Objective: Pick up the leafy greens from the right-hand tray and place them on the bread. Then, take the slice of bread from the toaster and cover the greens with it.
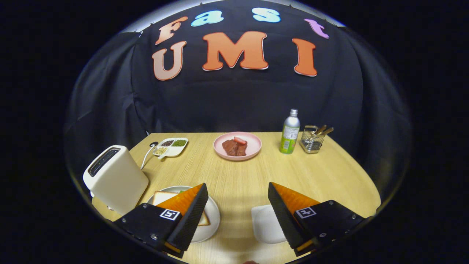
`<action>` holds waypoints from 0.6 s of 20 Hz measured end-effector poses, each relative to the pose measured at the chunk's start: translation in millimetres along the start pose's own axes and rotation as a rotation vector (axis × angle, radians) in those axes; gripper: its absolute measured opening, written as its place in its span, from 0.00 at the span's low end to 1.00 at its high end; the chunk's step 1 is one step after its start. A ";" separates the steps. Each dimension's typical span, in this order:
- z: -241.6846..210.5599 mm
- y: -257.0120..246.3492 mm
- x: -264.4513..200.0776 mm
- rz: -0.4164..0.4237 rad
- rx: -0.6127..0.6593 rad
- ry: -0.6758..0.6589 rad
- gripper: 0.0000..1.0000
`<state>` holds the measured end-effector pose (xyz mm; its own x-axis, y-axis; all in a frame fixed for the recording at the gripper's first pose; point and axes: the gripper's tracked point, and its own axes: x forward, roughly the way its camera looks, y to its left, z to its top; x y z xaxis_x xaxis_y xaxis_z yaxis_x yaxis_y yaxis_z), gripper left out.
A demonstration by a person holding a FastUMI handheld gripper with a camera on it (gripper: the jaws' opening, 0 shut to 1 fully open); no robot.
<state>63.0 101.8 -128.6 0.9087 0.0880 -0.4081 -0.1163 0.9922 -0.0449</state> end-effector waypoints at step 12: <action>43.9 -85.8 -54.2 -0.095 0.048 -0.171 0.98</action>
<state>41.4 15.7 -62.6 0.9700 0.0031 -0.2431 -0.0108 0.9995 -0.0304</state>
